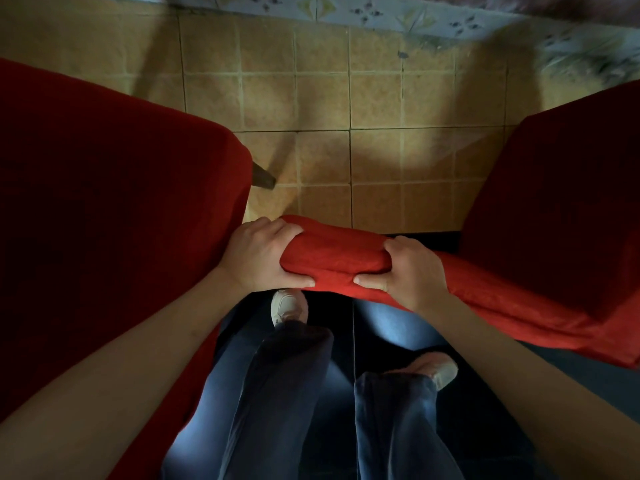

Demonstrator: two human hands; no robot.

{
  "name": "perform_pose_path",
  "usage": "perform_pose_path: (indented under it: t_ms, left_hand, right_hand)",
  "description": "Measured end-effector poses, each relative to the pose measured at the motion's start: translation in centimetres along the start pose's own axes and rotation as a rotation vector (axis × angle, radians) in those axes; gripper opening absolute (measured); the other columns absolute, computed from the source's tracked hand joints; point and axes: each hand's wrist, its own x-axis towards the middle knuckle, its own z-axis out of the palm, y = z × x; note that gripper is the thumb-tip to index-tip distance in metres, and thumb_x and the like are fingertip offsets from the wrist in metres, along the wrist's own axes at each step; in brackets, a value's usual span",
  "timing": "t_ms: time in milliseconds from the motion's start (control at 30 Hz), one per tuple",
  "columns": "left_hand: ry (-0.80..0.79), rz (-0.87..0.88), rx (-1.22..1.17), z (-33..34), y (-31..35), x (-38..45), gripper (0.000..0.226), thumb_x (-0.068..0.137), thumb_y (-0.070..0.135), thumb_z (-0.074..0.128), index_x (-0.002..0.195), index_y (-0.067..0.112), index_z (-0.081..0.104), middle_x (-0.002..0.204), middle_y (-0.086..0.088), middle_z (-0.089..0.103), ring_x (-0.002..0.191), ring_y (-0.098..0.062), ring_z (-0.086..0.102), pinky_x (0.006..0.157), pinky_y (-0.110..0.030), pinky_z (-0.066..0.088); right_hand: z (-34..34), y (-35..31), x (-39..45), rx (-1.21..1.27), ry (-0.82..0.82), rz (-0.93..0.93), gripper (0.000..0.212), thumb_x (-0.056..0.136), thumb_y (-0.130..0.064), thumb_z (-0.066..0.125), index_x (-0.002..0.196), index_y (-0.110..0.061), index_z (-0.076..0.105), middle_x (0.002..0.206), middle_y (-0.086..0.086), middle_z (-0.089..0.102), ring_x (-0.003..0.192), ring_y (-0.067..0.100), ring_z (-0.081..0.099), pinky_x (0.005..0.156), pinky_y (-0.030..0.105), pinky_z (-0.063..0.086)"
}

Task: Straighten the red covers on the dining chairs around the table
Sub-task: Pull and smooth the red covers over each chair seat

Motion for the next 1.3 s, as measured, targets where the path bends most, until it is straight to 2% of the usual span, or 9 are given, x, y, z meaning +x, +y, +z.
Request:
perform_pose_path:
  t_ms: [367, 433, 533, 633, 833, 967, 1133, 1233, 1300]
  left_hand:
    - [0.071, -0.009, -0.016, -1.3, 2.2, -0.3, 0.079, 0.044, 0.058, 0.089, 0.099, 0.005, 0.071, 0.083, -0.008, 0.071, 0.07, -0.03, 0.066, 0.059, -0.038, 0.056]
    - [0.086, -0.002, -0.033, -1.4, 2.5, -0.6, 0.084, 0.046, 0.058, 0.087, 0.109, 0.007, 0.067, 0.094, -0.008, 0.071, 0.08, -0.029, 0.066, 0.07, -0.036, 0.054]
    - [0.085, -0.078, -0.17, -1.5, 2.5, -1.6, 0.105, 0.049, 0.06, 0.083, 0.137, 0.015, 0.046, 0.13, -0.005, 0.056, 0.118, -0.018, 0.049, 0.097, -0.032, 0.038]
    - [0.101, -0.252, -0.353, -1.7, 2.6, -3.4, 0.122, 0.044, 0.049, 0.09, 0.145, 0.025, 0.027, 0.143, 0.001, 0.044, 0.122, -0.001, 0.034, 0.102, -0.03, 0.029]
    - [0.047, -0.275, -0.392, -3.2, 3.8, -4.1, 0.115, 0.041, 0.037, 0.093, 0.139, 0.033, 0.033, 0.135, 0.015, 0.043, 0.114, 0.007, 0.035, 0.1, -0.023, 0.029]
    - [0.026, -0.236, -0.339, -4.9, 4.6, -4.1, 0.102, 0.045, 0.031, 0.094, 0.134, 0.026, 0.044, 0.121, 0.021, 0.043, 0.108, 0.004, 0.042, 0.096, -0.021, 0.033]
    - [0.134, -0.224, -0.284, -7.0, 7.2, -4.0, 0.077, 0.047, 0.029, 0.094, 0.115, 0.017, 0.06, 0.095, 0.018, 0.054, 0.083, -0.005, 0.054, 0.076, -0.014, 0.037]
    - [0.181, -0.223, -0.294, -8.6, 9.2, -4.1, 0.072, 0.045, 0.027, 0.095, 0.109, 0.014, 0.064, 0.092, 0.009, 0.063, 0.079, -0.009, 0.057, 0.076, -0.021, 0.043]
    - [0.188, -0.221, -0.287, -9.8, 10.5, -3.9, 0.07, 0.043, 0.028, 0.095, 0.106, 0.014, 0.066, 0.089, 0.004, 0.066, 0.077, -0.013, 0.058, 0.076, -0.029, 0.047]
  right_hand:
    - [-2.1, 0.3, -1.2, 0.022, -0.029, -0.002, 0.062, 0.063, -0.067, 0.073, 0.075, -0.014, 0.044, 0.084, 0.001, 0.052, 0.091, 0.024, 0.057, 0.072, 0.034, 0.046]
    - [-2.3, 0.5, -1.4, 0.021, -0.025, -0.013, 0.062, 0.063, -0.068, 0.072, 0.075, -0.014, 0.045, 0.083, 0.0, 0.051, 0.09, 0.024, 0.058, 0.073, 0.035, 0.047]
    - [-2.8, 0.9, -1.9, 0.035, -0.009, -0.02, 0.062, 0.062, -0.068, 0.073, 0.073, -0.014, 0.045, 0.08, -0.002, 0.05, 0.086, 0.024, 0.058, 0.069, 0.033, 0.045]
    - [-3.7, 1.3, -2.5, 0.045, 0.01, -0.028, 0.062, 0.061, -0.068, 0.073, 0.071, -0.014, 0.047, 0.077, -0.002, 0.052, 0.082, 0.023, 0.057, 0.065, 0.032, 0.042]
    - [-5.7, 1.9, -4.1, 0.061, 0.032, -0.026, 0.063, 0.06, -0.068, 0.074, 0.077, -0.01, 0.056, 0.081, 0.002, 0.059, 0.08, 0.021, 0.058, 0.065, 0.032, 0.044]
    - [-7.0, 2.1, -5.1, 0.077, 0.03, -0.01, 0.063, 0.059, -0.067, 0.074, 0.08, -0.01, 0.058, 0.083, 0.002, 0.061, 0.081, 0.021, 0.06, 0.065, 0.031, 0.045]
    - [-9.1, 2.6, -6.8, 0.086, 0.054, -0.023, 0.058, 0.058, -0.065, 0.076, 0.079, -0.014, 0.058, 0.079, -0.001, 0.062, 0.08, 0.022, 0.063, 0.061, 0.026, 0.035]
    - [-10.8, 2.7, -8.1, 0.137, 0.079, -0.003, 0.056, 0.058, -0.06, 0.079, 0.083, -0.013, 0.064, 0.075, -0.007, 0.06, 0.078, 0.019, 0.063, 0.057, 0.022, 0.035]
    - [-11.8, 2.9, -9.0, 0.18, 0.09, 0.016, 0.056, 0.057, -0.06, 0.079, 0.088, -0.015, 0.066, 0.081, -0.009, 0.063, 0.08, 0.015, 0.063, 0.061, 0.023, 0.041]
